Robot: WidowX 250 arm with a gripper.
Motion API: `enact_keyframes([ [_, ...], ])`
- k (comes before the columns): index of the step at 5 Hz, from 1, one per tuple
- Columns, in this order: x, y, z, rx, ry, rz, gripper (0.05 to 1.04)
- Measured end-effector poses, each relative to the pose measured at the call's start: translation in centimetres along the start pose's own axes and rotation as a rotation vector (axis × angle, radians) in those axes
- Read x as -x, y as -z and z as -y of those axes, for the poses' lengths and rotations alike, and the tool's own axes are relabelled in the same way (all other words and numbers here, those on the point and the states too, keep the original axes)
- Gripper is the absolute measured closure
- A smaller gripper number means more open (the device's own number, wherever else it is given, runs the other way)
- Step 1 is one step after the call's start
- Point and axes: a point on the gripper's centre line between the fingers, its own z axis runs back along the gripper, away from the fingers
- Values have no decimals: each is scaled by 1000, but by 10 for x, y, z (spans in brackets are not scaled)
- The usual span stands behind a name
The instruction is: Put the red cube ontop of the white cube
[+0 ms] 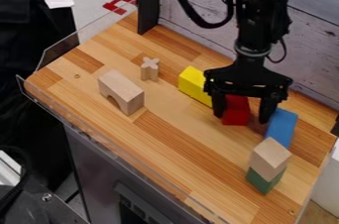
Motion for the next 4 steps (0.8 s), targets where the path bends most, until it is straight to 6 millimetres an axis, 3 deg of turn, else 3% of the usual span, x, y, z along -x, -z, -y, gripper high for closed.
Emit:
enact_keyframes([
  [1,-2,5,-3,-6,1,-1,385],
  [2,3,6,-9,0,-8,5,504],
  [3,20,1,-19,-2,50,-37,504],
  [4,34,-37,-22,-18,254,-52,504],
])
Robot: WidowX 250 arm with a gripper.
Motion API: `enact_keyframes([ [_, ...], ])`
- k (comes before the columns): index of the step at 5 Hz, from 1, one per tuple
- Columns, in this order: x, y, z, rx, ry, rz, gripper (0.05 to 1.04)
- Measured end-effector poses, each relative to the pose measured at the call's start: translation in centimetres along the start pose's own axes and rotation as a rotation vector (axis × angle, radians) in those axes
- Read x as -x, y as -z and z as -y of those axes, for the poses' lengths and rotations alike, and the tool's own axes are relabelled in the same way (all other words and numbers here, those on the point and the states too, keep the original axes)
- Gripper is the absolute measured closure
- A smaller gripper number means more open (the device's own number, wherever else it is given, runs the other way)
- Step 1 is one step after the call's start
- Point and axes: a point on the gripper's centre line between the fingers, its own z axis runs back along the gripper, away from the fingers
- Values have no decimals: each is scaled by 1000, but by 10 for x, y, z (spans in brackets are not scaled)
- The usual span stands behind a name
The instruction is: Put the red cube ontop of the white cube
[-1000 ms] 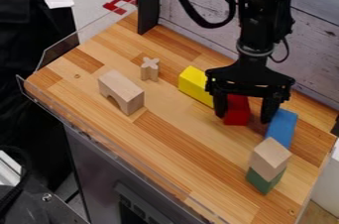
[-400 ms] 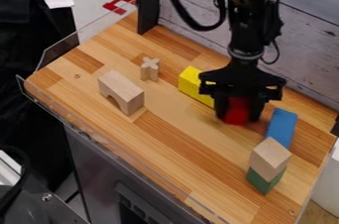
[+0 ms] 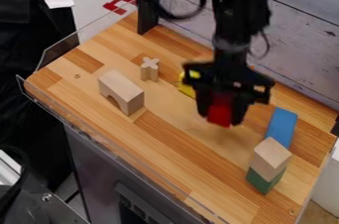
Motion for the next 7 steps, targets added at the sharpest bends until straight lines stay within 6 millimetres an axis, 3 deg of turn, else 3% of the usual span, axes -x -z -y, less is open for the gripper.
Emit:
enact_keyframes([
  [1,20,-32,8,-23,189,-1,504],
  [2,34,-47,14,-19,316,-7,504],
  [4,52,-41,33,14,447,-43,504],
  [5,53,-28,48,-1,504,-85,504],
  [7,44,-32,61,-23,524,-77,504],
])
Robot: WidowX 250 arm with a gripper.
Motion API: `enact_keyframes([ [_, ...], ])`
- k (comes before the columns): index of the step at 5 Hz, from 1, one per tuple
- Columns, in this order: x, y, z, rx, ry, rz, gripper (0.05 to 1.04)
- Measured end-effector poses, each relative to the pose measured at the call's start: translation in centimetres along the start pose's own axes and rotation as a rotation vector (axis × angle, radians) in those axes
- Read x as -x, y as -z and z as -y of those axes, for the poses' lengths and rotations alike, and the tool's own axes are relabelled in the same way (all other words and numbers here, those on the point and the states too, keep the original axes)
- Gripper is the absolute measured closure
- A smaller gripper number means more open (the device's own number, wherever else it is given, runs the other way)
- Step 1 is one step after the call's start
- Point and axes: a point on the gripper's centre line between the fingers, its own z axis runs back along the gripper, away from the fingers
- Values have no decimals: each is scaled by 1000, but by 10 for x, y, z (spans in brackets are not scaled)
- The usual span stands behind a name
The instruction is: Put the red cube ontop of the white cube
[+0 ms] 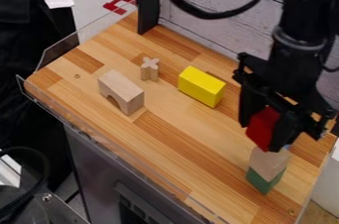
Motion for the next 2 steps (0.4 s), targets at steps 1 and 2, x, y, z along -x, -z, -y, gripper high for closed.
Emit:
enact_keyframes([
  [1,-5,-3,3,-8,1,11,504],
  [2,-8,7,10,-11,16,-23,504],
])
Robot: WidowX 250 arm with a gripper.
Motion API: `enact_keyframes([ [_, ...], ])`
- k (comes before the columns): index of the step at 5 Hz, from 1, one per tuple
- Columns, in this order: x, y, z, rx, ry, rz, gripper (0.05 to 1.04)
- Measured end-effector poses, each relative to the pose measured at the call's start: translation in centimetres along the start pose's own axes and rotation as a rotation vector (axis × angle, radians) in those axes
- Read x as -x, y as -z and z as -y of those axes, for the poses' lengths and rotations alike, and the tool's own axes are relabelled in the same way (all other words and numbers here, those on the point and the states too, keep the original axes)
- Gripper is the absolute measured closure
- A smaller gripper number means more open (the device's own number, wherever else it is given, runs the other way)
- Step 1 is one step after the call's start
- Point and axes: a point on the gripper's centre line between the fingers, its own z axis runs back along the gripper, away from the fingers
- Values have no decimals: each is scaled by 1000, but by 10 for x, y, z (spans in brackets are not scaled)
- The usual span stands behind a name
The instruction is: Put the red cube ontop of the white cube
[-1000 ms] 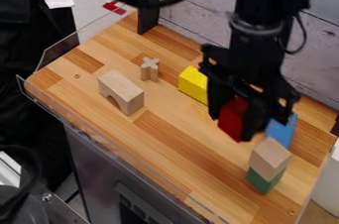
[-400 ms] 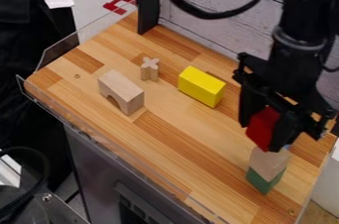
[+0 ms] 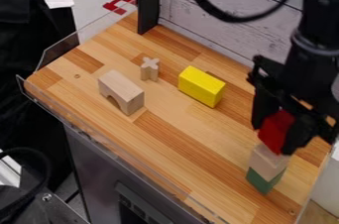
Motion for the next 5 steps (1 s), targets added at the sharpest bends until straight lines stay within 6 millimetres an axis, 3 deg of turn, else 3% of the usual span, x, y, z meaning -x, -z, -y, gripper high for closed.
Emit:
enact_keyframes([
  [4,2,10,-3,6,-45,-34,504],
  [5,1,11,-4,16,-50,-34,455],
])
